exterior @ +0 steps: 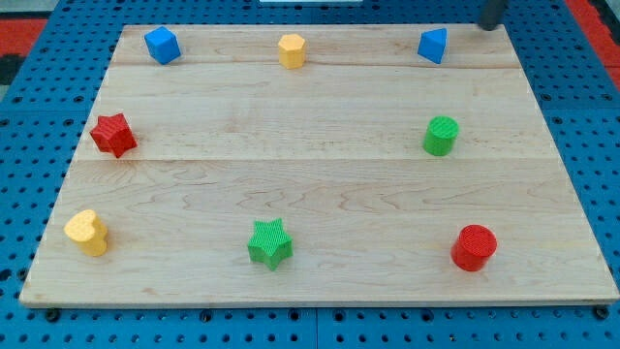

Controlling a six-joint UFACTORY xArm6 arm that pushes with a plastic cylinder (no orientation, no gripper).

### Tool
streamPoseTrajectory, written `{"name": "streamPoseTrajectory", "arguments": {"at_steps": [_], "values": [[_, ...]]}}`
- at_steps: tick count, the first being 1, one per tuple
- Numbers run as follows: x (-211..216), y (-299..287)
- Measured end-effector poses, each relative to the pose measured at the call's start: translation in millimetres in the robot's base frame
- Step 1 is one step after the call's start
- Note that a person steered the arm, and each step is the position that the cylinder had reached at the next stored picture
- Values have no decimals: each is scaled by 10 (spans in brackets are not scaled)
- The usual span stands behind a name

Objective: Move the blue triangle to the bottom of the yellow hexagon

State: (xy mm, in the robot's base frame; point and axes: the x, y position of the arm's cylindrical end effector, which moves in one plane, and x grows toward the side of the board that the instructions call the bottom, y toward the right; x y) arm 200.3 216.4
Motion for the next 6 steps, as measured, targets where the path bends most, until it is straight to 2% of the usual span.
{"name": "streamPoseTrajectory", "arguments": {"at_steps": [2, 3, 4, 5, 6], "values": [[1313, -1390], [1451, -1836], [1060, -2041], [787, -2677], [589, -2752]]}}
